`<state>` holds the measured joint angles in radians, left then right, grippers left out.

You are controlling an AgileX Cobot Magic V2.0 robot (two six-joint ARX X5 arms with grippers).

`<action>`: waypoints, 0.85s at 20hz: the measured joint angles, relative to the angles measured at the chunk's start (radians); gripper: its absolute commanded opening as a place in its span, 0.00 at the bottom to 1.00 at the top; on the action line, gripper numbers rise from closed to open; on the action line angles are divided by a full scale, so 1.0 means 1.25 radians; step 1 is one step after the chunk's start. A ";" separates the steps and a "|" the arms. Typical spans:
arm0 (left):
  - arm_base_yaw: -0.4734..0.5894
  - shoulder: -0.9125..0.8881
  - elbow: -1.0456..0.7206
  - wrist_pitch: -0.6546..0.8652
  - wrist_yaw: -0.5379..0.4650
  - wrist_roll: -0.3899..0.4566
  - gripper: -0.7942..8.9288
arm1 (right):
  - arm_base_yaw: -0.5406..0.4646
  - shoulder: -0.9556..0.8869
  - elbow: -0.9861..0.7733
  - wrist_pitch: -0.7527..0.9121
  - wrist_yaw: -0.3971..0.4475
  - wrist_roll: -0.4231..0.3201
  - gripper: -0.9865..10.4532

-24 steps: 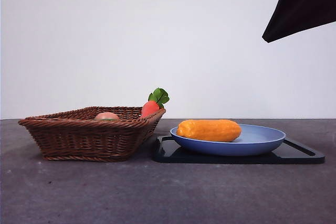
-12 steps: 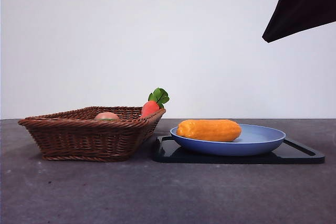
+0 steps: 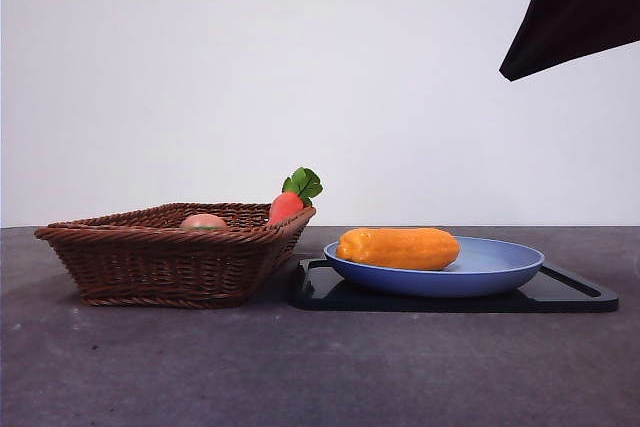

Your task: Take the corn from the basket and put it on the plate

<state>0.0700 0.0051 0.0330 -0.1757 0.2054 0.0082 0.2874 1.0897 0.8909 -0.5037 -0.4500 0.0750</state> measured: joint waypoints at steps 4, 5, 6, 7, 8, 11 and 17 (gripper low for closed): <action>0.000 0.000 0.000 0.000 0.000 0.000 0.09 | -0.009 -0.007 0.000 0.025 0.019 -0.017 0.09; 0.000 0.000 0.000 0.000 0.000 0.000 0.09 | -0.017 -0.020 0.000 0.027 0.039 -0.035 0.09; 0.000 0.000 0.000 0.000 0.000 0.000 0.09 | -0.033 -0.044 0.000 0.033 0.079 -0.060 0.09; 0.000 0.000 0.000 0.000 0.000 0.000 0.09 | -0.048 -0.071 -0.003 0.042 0.107 -0.079 0.09; 0.000 0.000 0.000 0.000 0.000 0.000 0.09 | -0.067 -0.108 -0.017 0.072 0.122 -0.099 0.09; 0.000 0.000 0.000 0.000 0.000 0.000 0.09 | -0.121 -0.228 -0.115 0.186 0.123 -0.116 0.09; 0.000 0.000 0.000 0.000 0.000 0.000 0.09 | -0.230 -0.500 -0.410 0.418 0.148 -0.120 0.09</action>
<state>0.0700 0.0051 0.0330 -0.1757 0.2054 0.0082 -0.0002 0.4652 0.3790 0.0189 -0.2649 -0.0746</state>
